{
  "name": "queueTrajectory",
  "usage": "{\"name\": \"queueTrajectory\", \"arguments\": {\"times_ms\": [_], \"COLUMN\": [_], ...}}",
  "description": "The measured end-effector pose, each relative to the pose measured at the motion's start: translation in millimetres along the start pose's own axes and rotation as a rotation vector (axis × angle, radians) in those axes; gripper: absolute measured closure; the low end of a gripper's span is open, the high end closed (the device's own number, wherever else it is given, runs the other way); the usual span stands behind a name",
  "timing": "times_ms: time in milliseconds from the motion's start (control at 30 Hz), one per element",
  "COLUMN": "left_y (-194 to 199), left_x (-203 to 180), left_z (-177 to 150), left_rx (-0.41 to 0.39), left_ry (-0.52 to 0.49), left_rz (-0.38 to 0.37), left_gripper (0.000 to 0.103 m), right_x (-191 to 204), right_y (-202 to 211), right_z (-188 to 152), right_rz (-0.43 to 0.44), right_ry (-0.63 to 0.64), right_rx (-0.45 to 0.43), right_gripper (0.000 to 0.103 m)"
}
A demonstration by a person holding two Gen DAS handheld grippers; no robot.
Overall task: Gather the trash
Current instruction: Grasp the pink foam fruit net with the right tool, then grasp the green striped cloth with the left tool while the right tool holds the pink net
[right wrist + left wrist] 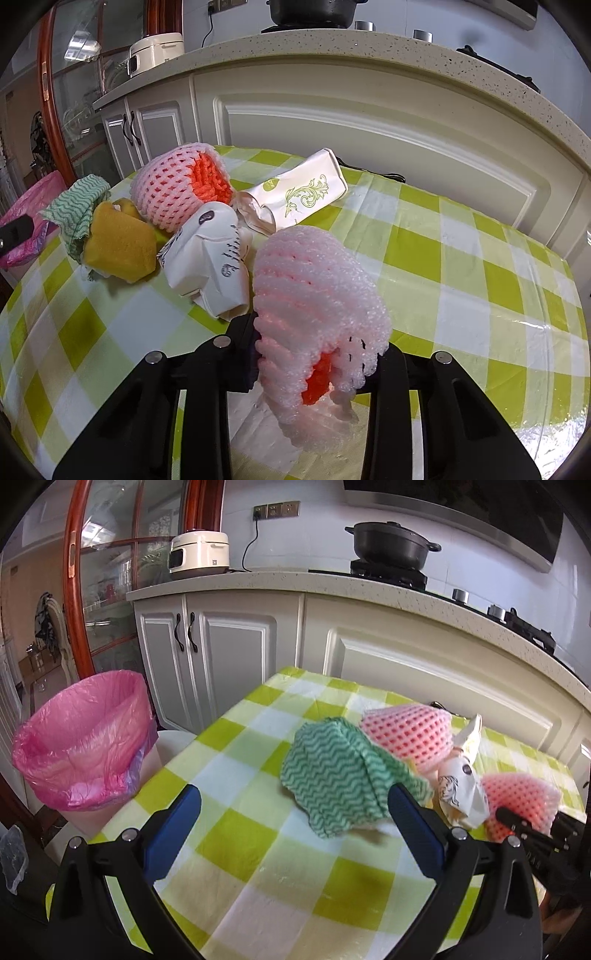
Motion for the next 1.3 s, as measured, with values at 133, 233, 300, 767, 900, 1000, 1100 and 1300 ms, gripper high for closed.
{"name": "queueTrajectory", "arguments": {"times_ms": [133,233,300,767,900,1000,1100,1300], "left_y": [-2.5,-6.1,-6.7,-45.0,-61.3,-55.3,-33.5,7.9], "left_x": [0.5,2.8,6.6,-6.4,-14.4,-19.9,-17.7,-9.9], "left_z": [-3.8,-8.2,-6.9,24.3,17.3,12.7,9.9,-0.8], "left_rx": [0.005,0.017,0.014,-0.012,0.031,0.030,-0.022,-0.067], "left_ry": [0.005,0.015,0.039,0.072,0.057,0.010,0.003,-0.033], "left_rz": [0.009,0.018,0.019,0.034,-0.031,-0.042,-0.062,-0.079], "left_gripper": [0.005,0.005,0.005,0.008,0.042,0.080,0.087,0.087], "right_x": [-0.1,0.9,2.0,-0.9,-2.0,-3.4,-4.7,-1.4], "right_y": [1.9,2.8,2.6,0.8,0.6,1.9,4.3,15.5], "right_z": [0.3,0.7,0.2,-0.8,-0.8,-1.1,-0.8,-2.7], "right_rz": [0.007,0.008,0.005,0.018,0.025,0.029,0.032,0.072], "right_ry": [-0.003,0.003,0.010,-0.014,-0.021,-0.029,-0.038,-0.050], "right_rx": [-0.006,-0.011,-0.009,-0.001,-0.001,-0.004,-0.013,-0.033], "right_gripper": [0.072,0.073,0.073,0.072,0.072,0.072,0.072,0.073]}}
Point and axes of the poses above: each gripper's, at about its wrist camera, not at the fingertips, and y roughly against the way its jaws point, x to its left, z to its top, the point moved 7 cm from there along -y, roughly the way its jaws point, and after that the axes turned 10 degrees about -y, right-handed, at the moved point
